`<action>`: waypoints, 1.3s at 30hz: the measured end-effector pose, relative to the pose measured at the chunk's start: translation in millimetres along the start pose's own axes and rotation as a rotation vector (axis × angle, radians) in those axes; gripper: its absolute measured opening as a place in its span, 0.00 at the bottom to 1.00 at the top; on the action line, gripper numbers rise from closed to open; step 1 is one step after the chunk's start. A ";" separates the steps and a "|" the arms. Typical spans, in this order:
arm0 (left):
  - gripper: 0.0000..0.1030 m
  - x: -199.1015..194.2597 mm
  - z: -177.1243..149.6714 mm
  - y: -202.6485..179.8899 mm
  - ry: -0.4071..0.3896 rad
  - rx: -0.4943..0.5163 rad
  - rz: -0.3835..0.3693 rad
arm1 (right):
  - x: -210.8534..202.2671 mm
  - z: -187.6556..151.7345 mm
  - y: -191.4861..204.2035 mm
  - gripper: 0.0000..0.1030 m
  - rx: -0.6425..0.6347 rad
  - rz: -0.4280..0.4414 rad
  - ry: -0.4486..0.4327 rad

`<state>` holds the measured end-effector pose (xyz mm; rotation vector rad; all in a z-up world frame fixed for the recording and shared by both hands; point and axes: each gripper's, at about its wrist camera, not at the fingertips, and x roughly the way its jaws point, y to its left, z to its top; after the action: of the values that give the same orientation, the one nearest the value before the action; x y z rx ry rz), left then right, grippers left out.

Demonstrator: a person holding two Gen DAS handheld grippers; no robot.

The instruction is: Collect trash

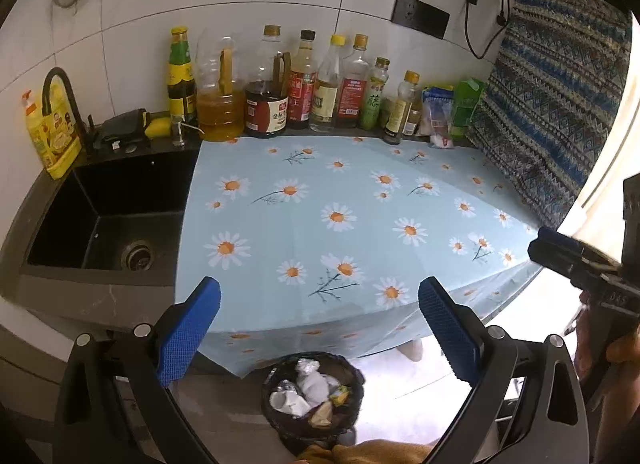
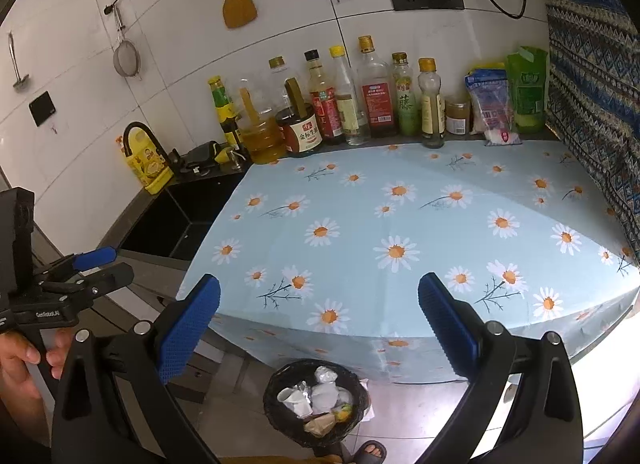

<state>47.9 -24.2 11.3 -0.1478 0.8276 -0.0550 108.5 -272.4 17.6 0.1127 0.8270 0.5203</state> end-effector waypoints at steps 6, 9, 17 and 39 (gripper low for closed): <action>0.94 -2.4 -0.2 -13.3 0.003 -0.010 0.008 | -7.7 -0.7 -7.4 0.95 -0.004 0.037 -0.004; 0.94 -4.7 -1.3 -18.0 -0.004 -0.009 0.022 | -11.3 -1.6 -11.8 0.95 -0.013 0.041 -0.011; 0.94 -4.0 -3.9 -24.2 -0.013 -0.012 0.038 | -13.0 -3.1 -16.7 0.95 -0.013 0.051 -0.012; 0.94 2.8 -7.3 -29.7 -0.002 -0.012 0.043 | -7.5 -8.7 -20.7 0.95 -0.023 0.055 0.013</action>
<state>44.7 -54.7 8.9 -0.1413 0.8290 -0.0094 106.2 -295.0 10.7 0.1110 0.8323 0.5833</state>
